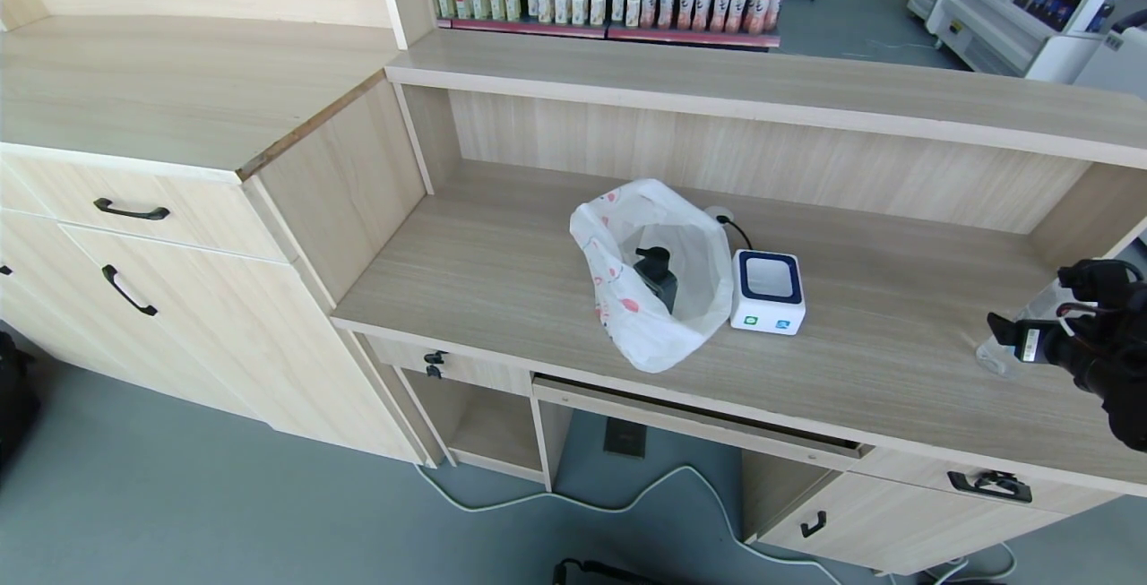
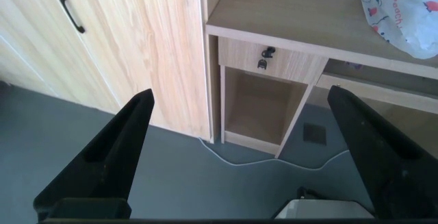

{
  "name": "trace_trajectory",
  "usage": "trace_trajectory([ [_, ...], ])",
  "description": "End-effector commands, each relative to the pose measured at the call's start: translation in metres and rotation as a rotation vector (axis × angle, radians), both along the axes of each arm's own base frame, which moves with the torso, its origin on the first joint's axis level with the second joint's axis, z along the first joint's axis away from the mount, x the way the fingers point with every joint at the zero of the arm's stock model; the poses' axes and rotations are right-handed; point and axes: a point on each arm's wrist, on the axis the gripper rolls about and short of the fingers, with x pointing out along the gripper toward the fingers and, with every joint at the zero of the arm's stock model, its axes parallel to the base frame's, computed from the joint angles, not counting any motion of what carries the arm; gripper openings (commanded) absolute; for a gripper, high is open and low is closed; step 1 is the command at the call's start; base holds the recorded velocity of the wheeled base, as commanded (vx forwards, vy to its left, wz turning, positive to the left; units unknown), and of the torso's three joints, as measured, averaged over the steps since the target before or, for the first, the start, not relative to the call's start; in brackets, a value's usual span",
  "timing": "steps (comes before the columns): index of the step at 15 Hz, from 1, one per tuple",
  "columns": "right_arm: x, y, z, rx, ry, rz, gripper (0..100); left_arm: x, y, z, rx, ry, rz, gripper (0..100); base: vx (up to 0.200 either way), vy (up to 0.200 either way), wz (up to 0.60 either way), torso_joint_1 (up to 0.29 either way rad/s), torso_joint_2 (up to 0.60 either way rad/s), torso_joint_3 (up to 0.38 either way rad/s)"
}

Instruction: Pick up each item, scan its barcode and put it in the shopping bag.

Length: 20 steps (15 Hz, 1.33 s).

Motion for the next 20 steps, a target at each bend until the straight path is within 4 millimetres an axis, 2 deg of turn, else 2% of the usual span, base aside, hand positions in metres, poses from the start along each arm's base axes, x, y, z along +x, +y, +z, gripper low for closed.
trace_trajectory([
  [1,0.002,-0.001,-0.003,0.002,0.005,0.001,100,0.000,0.000,0.000,0.000,-0.001,0.000,100,0.000,0.000,0.00,0.000,0.00,0.000],
  [11,0.018,0.000,-0.001,0.005,-0.061,0.024,100,0.000,0.000,0.000,0.000,0.000,0.000,100,0.000,0.000,0.00,0.000,0.00,0.000],
  [12,0.019,0.001,-0.003,0.007,-0.058,0.027,0,0.000,0.000,0.000,0.000,-0.001,0.000,100,0.000,0.000,0.00,0.000,0.00,0.000],
  [16,0.021,0.004,-0.008,0.008,-0.057,0.036,0,0.000,0.000,0.000,0.000,-0.001,0.000,100,0.000,0.000,0.00,0.000,0.00,0.000],
  [20,0.023,0.003,-0.003,0.000,-0.072,0.037,0,0.000,0.000,0.000,0.000,-0.001,0.000,100,0.000,0.000,0.00,0.000,0.00,0.000],
])
